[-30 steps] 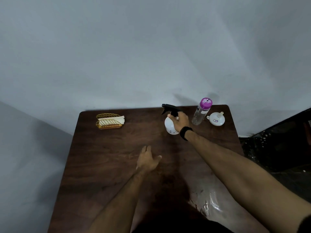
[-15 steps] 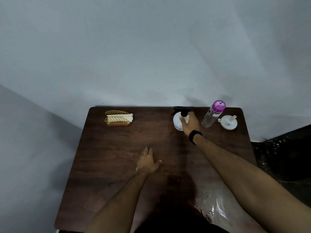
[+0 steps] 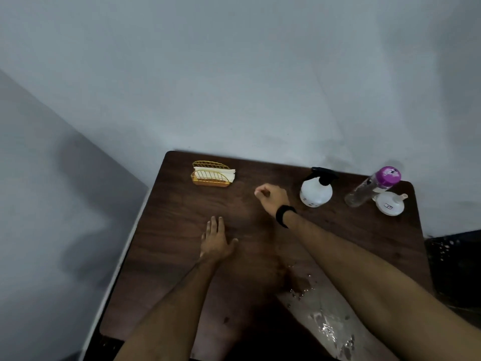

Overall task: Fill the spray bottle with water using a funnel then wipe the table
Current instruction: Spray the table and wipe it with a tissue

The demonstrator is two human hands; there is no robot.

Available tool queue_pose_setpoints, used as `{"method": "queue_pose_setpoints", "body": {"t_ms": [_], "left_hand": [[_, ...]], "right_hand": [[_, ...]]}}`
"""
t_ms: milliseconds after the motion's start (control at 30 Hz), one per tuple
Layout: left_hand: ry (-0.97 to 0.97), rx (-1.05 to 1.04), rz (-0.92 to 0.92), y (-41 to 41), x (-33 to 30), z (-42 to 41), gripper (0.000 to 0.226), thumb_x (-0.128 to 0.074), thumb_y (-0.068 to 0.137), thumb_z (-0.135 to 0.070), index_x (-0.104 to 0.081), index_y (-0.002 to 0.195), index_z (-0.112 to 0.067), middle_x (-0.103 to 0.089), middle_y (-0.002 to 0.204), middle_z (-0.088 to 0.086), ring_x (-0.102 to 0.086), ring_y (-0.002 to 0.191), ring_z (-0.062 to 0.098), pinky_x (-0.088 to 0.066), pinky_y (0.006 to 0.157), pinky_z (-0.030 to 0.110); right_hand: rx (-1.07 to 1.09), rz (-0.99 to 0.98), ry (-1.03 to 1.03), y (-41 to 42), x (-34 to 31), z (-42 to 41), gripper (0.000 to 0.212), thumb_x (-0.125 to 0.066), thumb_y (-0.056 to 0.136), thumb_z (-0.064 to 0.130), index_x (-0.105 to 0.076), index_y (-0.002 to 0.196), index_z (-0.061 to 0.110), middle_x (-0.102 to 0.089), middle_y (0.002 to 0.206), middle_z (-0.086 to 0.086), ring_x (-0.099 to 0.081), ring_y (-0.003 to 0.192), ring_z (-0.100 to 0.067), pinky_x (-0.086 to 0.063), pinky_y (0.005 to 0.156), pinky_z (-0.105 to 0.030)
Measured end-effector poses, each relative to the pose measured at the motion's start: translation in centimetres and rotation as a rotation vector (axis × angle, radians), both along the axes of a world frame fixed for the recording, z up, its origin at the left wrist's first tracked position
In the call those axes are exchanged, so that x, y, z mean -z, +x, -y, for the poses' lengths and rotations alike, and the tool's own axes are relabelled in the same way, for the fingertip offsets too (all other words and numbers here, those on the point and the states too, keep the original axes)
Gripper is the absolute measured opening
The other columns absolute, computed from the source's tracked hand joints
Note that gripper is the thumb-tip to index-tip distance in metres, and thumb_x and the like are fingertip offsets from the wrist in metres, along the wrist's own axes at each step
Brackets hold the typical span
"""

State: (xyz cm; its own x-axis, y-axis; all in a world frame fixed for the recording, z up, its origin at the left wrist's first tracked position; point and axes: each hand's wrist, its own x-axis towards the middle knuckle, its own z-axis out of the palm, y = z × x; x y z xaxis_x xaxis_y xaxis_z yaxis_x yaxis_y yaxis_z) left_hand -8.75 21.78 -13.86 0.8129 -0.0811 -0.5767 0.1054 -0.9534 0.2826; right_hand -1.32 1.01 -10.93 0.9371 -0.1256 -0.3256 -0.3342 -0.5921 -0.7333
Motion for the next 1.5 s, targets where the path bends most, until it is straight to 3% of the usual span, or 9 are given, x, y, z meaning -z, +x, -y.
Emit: {"method": "queue_pose_setpoints", "body": {"t_ms": [200, 333, 500, 834, 934, 1067, 1200, 1334, 1501], "left_hand": [[-0.024, 0.03, -0.078, 1.4, 2.3, -2.4, 0.095, -0.046, 0.093, -0.06, 0.006, 0.158, -0.015, 0.019, 0.164, 0.008, 0.013, 0.152, 0.029, -0.005, 0.121, 0.053], [-0.024, 0.075, -0.028, 0.6, 3.6, -3.0, 0.105, -0.046, 0.088, -0.067, 0.019, 0.155, -0.02, 0.029, 0.161, 0.004, 0.022, 0.15, 0.026, 0.003, 0.119, 0.057], [-0.033, 0.121, 0.008, 0.5, 5.0, -4.2, 0.105, -0.04, 0.087, -0.073, 0.026, 0.152, -0.025, 0.035, 0.158, -0.001, 0.028, 0.148, 0.022, 0.012, 0.117, 0.057], [-0.053, 0.136, 0.016, 1.3, 6.0, -4.8, 0.106, -0.035, 0.083, -0.078, 0.026, 0.152, -0.026, 0.038, 0.156, -0.002, 0.033, 0.144, 0.018, 0.013, 0.116, 0.057], [-0.055, 0.133, 0.017, 1.1, 6.1, -4.8, 0.106, -0.035, 0.084, -0.078, 0.028, 0.151, -0.026, 0.037, 0.157, -0.002, 0.033, 0.144, 0.018, 0.014, 0.115, 0.057], [-0.06, 0.127, 0.017, 1.1, 6.3, -4.9, 0.106, -0.035, 0.083, -0.079, 0.029, 0.151, -0.028, 0.038, 0.157, -0.003, 0.033, 0.144, 0.018, 0.014, 0.115, 0.056], [-0.058, 0.121, 0.004, 1.2, 6.3, -4.8, 0.107, -0.034, 0.082, -0.079, 0.029, 0.151, -0.027, 0.038, 0.157, -0.004, 0.035, 0.142, 0.016, 0.013, 0.117, 0.057], [-0.054, 0.113, 0.002, 1.4, 5.9, -4.7, 0.107, -0.038, 0.084, -0.077, 0.029, 0.151, -0.027, 0.037, 0.157, -0.003, 0.032, 0.145, 0.018, 0.013, 0.116, 0.057], [-0.042, 0.109, -0.021, 1.3, 5.4, -4.6, 0.108, -0.041, 0.085, -0.075, 0.028, 0.151, -0.026, 0.036, 0.158, -0.002, 0.029, 0.147, 0.021, 0.013, 0.117, 0.057]], "right_hand": [[-0.098, 0.045, -0.12, 6.8, 1.1, -4.7, 0.016, -0.061, 0.091, 0.024, -0.072, 0.103, 0.024, -0.071, 0.109, 0.002, -0.063, 0.103, -0.017, -0.05, 0.093, -0.032], [-0.133, 0.011, -0.217, 9.5, 2.5, -6.8, 0.021, -0.058, 0.094, 0.023, -0.071, 0.108, 0.029, -0.066, 0.119, 0.0, -0.061, 0.108, -0.021, -0.052, 0.093, -0.037], [-0.208, 0.044, -0.375, 11.4, 4.4, -8.6, 0.025, -0.06, 0.093, 0.021, -0.068, 0.115, 0.028, -0.06, 0.118, -0.004, -0.058, 0.11, -0.025, -0.051, 0.09, -0.038], [-0.219, 0.064, -0.514, 11.0, 5.8, -8.5, 0.01, -0.062, 0.088, 0.02, -0.069, 0.085, 0.026, -0.065, 0.098, -0.002, -0.057, 0.097, -0.024, -0.047, 0.077, -0.034], [-0.178, 0.084, -0.455, 10.8, 6.2, -8.5, 0.005, -0.064, 0.088, 0.019, -0.064, 0.092, 0.022, -0.066, 0.098, -0.001, -0.056, 0.096, -0.023, -0.049, 0.078, -0.036], [-0.108, 0.065, -0.352, 11.0, 6.4, -8.8, 0.019, -0.067, 0.087, 0.021, -0.06, 0.105, 0.024, -0.069, 0.097, 0.002, -0.059, 0.095, -0.02, -0.05, 0.079, -0.033], [-0.13, 0.137, -0.471, 10.6, 6.1, -9.0, 0.023, -0.062, 0.09, 0.02, -0.068, 0.112, 0.024, -0.07, 0.101, 0.0, -0.057, 0.099, -0.023, -0.046, 0.084, -0.036], [-0.105, 0.254, -0.541, 9.8, 5.2, -8.5, 0.017, -0.055, 0.091, 0.021, -0.069, 0.1, 0.022, -0.064, 0.099, 0.0, -0.052, 0.098, -0.022, -0.042, 0.084, -0.037], [0.033, 0.294, -0.169, 8.8, 2.8, -8.1, 0.003, -0.06, 0.085, 0.022, -0.058, 0.084, 0.022, -0.058, 0.091, 0.006, -0.047, 0.088, -0.01, -0.037, 0.067, -0.022]]}}
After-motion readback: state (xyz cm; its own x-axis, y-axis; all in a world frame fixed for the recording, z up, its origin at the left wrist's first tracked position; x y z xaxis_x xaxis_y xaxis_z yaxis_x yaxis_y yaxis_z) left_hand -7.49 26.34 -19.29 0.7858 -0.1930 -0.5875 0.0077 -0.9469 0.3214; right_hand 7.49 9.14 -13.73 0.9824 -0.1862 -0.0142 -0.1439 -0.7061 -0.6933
